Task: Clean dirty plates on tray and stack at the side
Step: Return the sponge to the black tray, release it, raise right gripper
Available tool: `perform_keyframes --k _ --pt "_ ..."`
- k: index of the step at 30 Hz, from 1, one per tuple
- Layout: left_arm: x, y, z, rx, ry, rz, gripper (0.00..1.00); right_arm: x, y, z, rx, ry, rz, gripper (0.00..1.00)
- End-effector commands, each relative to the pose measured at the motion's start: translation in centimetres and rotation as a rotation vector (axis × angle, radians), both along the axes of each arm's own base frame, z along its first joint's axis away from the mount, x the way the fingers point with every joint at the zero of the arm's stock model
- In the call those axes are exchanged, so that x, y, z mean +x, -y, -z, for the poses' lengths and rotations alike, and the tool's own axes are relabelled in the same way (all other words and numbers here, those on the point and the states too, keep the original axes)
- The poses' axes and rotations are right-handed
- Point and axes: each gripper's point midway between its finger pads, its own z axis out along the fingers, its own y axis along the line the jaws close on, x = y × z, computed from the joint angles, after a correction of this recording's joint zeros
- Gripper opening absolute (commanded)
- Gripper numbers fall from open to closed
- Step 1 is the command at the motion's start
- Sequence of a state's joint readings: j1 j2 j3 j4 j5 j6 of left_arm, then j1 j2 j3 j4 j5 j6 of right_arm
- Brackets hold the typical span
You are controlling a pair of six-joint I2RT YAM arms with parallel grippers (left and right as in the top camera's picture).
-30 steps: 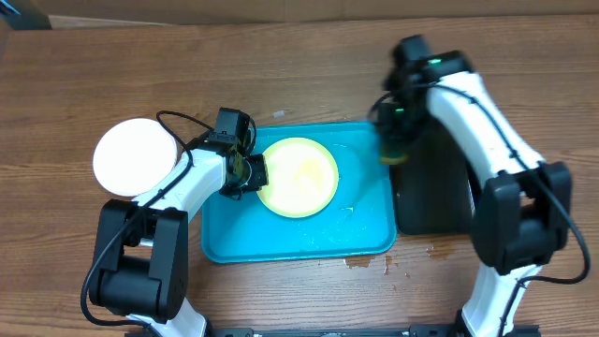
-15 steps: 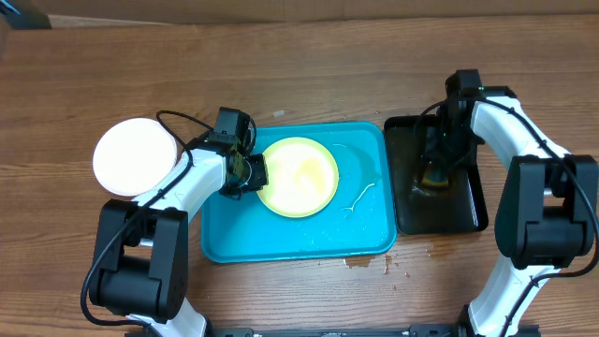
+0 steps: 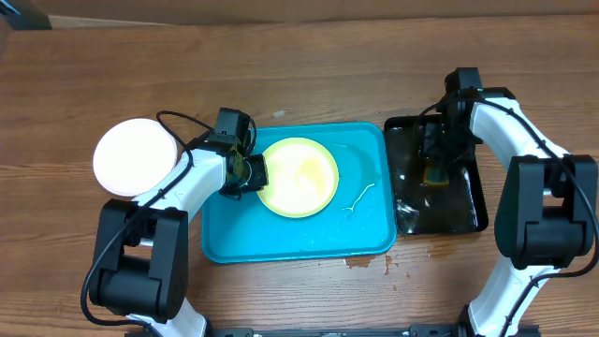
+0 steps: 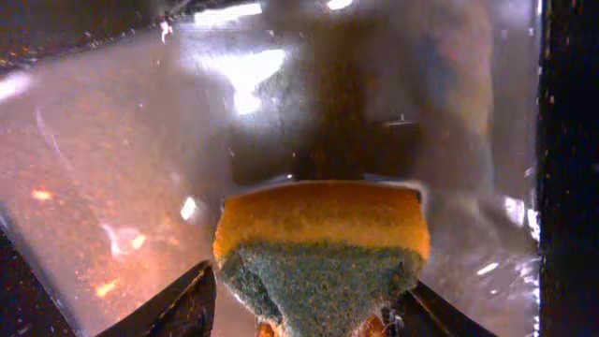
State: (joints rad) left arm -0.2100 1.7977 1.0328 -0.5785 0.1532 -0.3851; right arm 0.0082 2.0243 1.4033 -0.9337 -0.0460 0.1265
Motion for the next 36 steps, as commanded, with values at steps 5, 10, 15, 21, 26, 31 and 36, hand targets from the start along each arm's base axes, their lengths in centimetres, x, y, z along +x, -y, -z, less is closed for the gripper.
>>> perform_keyframes --k 5,10,15,21,26,31,36 --pt "-0.4 0.1 0.6 0.008 -0.016 0.015 0.24 0.5 0.0 -0.3 -0.004 0.054 -0.005 0.19" --pt "-0.4 0.1 0.6 0.008 -0.016 0.015 0.31 0.3 -0.2 0.0 0.004 0.048 -0.006 0.52" --pt "-0.4 0.1 0.6 0.008 -0.015 0.015 0.35 -1.5 -0.1 -1.0 0.003 -0.040 -0.005 0.57" --pt "-0.4 0.1 0.6 0.008 -0.016 0.015 0.35 -3.7 -0.1 -0.8 0.002 -0.128 -0.003 0.29" --pt "-0.4 0.1 0.6 0.008 -0.015 0.015 0.39 -2.3 -0.1 -1.1 -0.002 -0.075 -0.006 0.57" --pt "-0.3 0.1 0.6 0.008 -0.013 0.015 0.38 0.2 0.0 -3.7 -0.001 -0.005 -0.003 0.57" --pt "-0.3 0.2 0.6 0.008 -0.012 0.019 0.34 2.4 0.8 -8.2 -0.016 0.056 0.016 0.63"
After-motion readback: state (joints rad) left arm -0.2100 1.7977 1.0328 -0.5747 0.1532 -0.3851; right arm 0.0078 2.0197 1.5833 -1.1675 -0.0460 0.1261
